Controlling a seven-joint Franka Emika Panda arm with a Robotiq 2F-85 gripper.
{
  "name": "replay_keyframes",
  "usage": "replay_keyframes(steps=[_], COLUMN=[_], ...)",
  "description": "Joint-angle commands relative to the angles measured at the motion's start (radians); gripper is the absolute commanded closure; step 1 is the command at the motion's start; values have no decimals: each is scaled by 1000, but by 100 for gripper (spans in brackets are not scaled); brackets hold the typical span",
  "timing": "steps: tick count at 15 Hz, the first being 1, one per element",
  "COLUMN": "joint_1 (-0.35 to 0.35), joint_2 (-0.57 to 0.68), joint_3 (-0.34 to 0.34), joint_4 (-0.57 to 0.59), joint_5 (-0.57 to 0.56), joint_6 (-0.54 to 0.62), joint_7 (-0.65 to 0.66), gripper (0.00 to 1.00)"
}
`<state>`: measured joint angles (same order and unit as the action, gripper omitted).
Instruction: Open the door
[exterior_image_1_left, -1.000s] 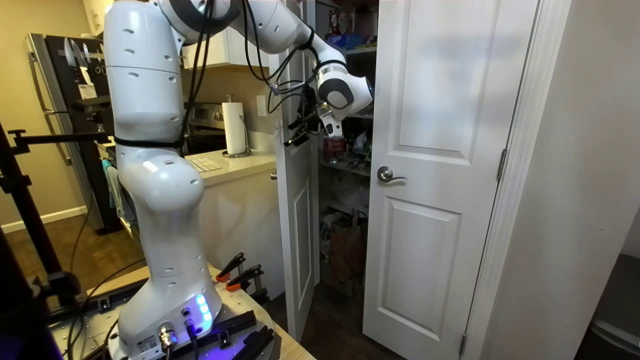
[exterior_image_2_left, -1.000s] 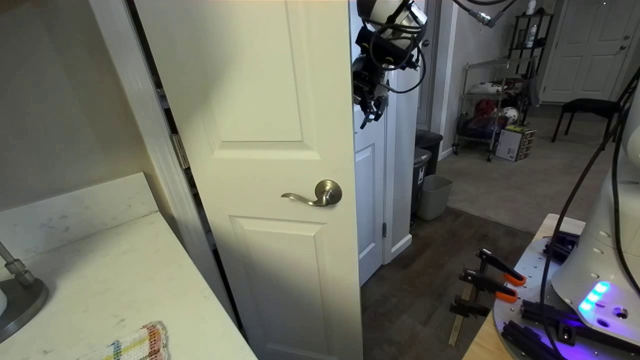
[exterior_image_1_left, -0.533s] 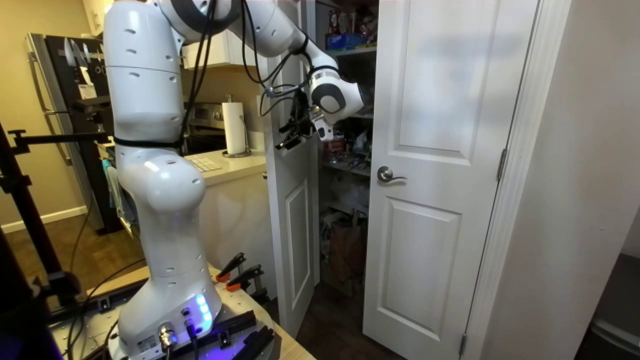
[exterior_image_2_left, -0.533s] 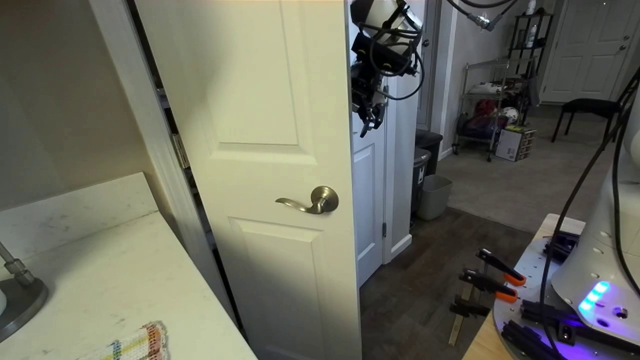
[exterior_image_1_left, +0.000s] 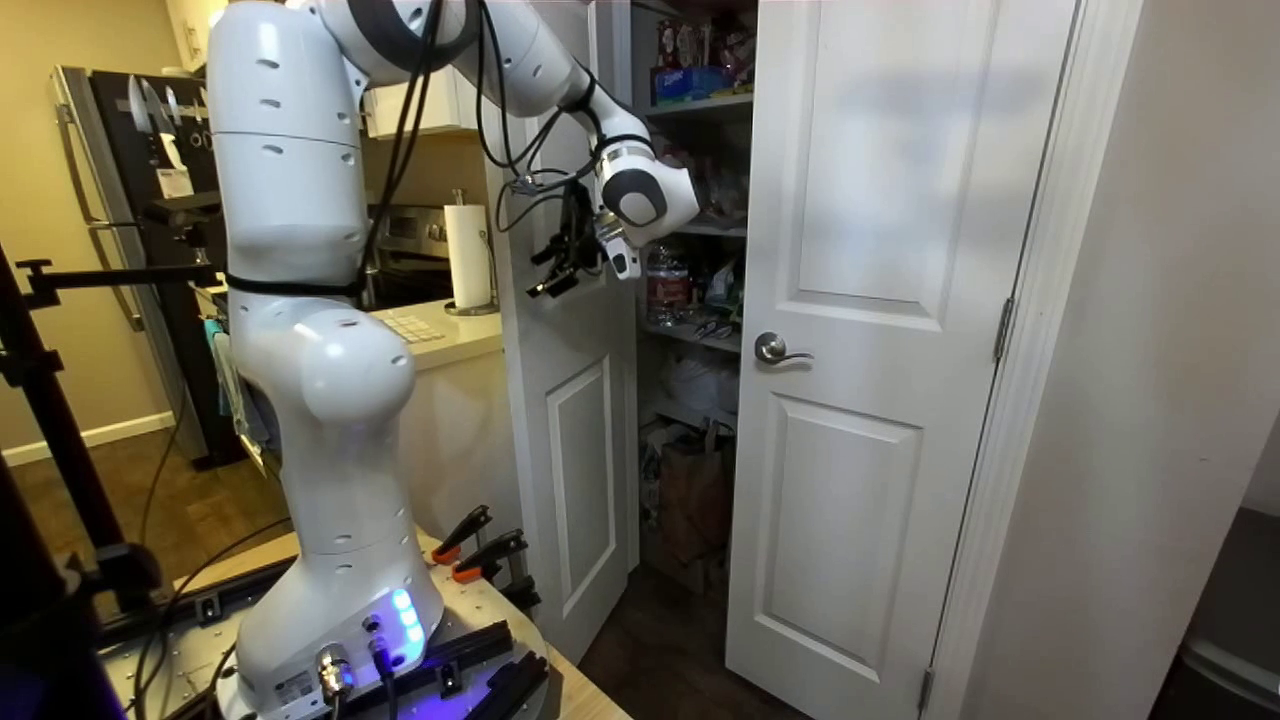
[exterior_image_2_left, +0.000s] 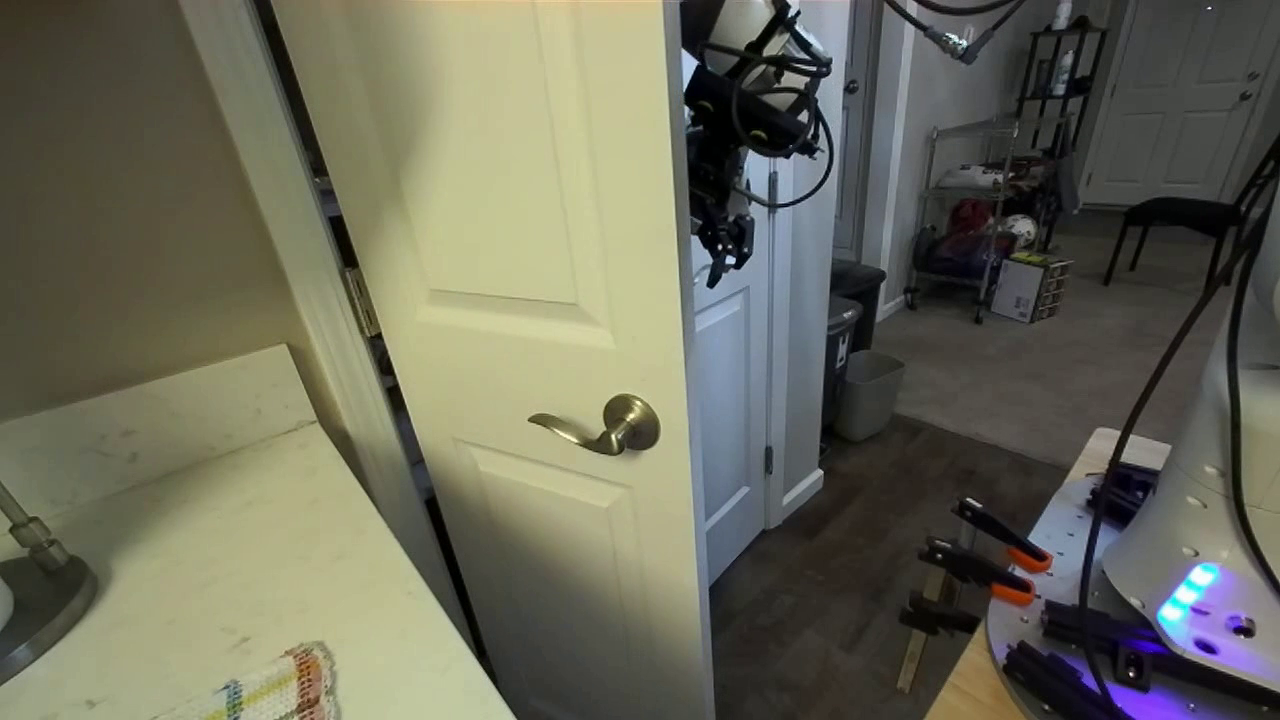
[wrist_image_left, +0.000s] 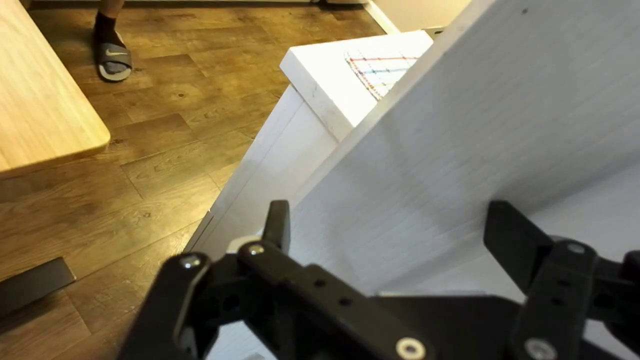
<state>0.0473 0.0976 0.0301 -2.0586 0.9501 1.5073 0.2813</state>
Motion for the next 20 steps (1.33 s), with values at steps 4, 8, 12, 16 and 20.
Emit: replay_keyframes(steps=[4,8,12,16,20], joint_1=[52,77,98,117,131], joint_2=[1,15,40,87,141], joint_3=[51,74,92,110,121], joint_4=[-2,23,71,143,219], joint_5=[36,33,28,24,22], joint_6=[-6,-8,-13,-27,-50], joint_7=[-28,-28,-27,-28,-29], gripper=[0,0,0,0,0])
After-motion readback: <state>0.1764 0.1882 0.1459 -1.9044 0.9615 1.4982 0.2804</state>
